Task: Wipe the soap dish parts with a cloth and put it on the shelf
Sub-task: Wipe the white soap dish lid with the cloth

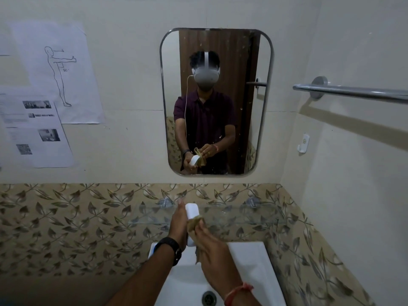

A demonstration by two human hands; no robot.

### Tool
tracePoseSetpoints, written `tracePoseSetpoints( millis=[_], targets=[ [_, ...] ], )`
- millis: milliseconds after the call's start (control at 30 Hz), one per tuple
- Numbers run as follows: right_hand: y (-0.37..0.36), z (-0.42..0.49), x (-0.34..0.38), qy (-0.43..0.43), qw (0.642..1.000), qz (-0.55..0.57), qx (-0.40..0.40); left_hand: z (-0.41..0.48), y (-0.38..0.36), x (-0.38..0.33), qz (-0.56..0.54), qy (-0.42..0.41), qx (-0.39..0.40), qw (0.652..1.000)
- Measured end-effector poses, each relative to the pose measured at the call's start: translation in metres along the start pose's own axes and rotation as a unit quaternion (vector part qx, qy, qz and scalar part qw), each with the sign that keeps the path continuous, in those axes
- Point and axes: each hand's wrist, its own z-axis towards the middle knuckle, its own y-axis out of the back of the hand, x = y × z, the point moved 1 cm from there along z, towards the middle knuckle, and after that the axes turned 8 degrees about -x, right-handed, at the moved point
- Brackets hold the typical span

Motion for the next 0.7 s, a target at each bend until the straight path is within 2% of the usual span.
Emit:
tracePoseSetpoints(
  millis=[100,233,367,467,500,600,700],
  targets=[
    [0.005,0.021,-0.002,-0.036,0.999,0.017,-0.020,-0.007,-0.003,0.009,0.026,-0.022,0.025,0.999],
    [0.016,0.062,0.001,-0.047,0.998,-0.029,-0.016,-0.011,-0.013,0.017,0.079,-0.069,0.062,0.993],
    [0.005,0.036,0.003,-0.020,0.999,0.016,-0.020,-0.005,-0.007,0.002,-0.022,-0.004,0.028,0.999],
    [-0.009,0.003,0.001,-0.018,0.998,0.046,-0.043,-0.007,-0.003,-0.003,-0.019,0.006,-0.053,0.998],
    [-0.010,0.002,0.000,-0.028,0.996,0.062,-0.058,-0.009,-0.004,-0.001,-0.019,0.000,-0.058,0.998],
    [-0.001,0.021,-0.005,-0.052,0.987,0.107,-0.106,-0.019,-0.011,0.007,-0.086,0.050,0.015,0.995],
    [0.024,0.052,-0.016,-0.122,0.969,0.171,-0.129,-0.016,-0.003,0.003,-0.129,0.024,0.070,0.989]
  ],
)
